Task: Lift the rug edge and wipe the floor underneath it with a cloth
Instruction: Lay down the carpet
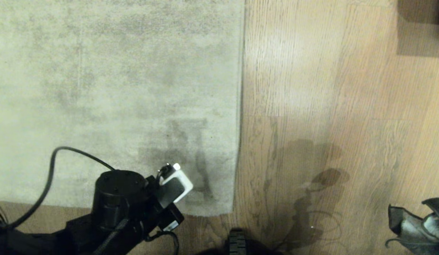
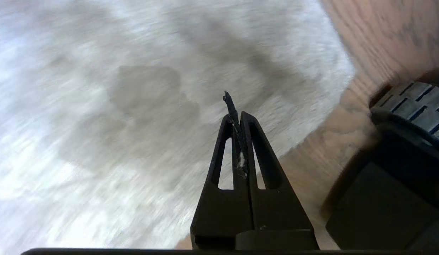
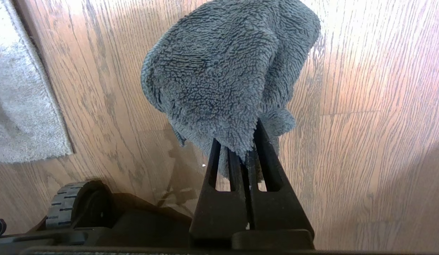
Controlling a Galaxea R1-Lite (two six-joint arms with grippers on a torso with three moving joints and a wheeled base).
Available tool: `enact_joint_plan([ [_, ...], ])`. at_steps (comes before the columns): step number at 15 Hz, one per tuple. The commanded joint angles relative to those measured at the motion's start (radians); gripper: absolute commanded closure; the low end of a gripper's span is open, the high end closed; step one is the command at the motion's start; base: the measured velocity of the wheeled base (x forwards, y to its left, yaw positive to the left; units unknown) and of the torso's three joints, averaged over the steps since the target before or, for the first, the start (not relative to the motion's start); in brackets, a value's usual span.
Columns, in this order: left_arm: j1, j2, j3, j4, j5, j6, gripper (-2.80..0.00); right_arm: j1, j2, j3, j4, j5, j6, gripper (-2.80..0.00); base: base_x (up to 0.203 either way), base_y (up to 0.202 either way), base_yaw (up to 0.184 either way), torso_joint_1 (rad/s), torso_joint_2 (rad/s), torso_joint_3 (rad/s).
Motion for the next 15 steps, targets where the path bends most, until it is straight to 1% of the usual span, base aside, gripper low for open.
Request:
enact_joint_plan([
  [1,0.019,-0.150,0.045,0.029,-0.003,-0.020,0.00,0.001,0.002,0.000,-0.001,0.000,0.001,0.00,0.000,0.000,0.000,0.000,0.00,0.000],
  [4,0.015,-0.234,0.126,0.015,-0.007,-0.043,0.00,0.001,0.002,0.000,0.000,0.000,0.001,0.00,0.000,0.000,0.000,0.000,0.00,0.000],
  [6,0.009,-0.279,0.184,-0.062,-0.006,-0.080,0.00,0.001,0.002,0.000,-0.001,0.000,0.001,0.00,0.000,0.000,0.000,0.000,0.00,0.000],
  [7,0.009,-0.295,0.196,-0.095,-0.006,-0.089,0.00,0.001,0.002,0.000,-0.001,0.000,0.001,0.00,0.000,0.000,0.000,0.000,0.00,0.000],
  [8,0.009,-0.311,0.200,-0.103,-0.007,-0.090,0.00,0.001,0.002,0.000,-0.001,0.000,0.001,0.00,0.000,0.000,0.000,0.000,0.00,0.000],
  [10,0.011,-0.351,0.220,-0.103,-0.006,-0.092,0.00,0.000,0.002,0.000,-0.001,0.000,0.001,0.00,0.000,0.000,0.000,0.000,0.00,0.000],
  [13,0.012,-0.410,0.262,-0.086,-0.007,-0.113,0.00,0.000,0.002,0.000,-0.001,0.000,0.001,0.00,0.000,0.000,0.000,0.000,0.00,0.000],
  [15,0.012,-0.416,0.277,-0.087,-0.011,-0.112,0.00,0.000,0.002,0.000,-0.001,0.000,0.001,0.00,0.000,0.000,0.000,0.000,0.00,0.000],
])
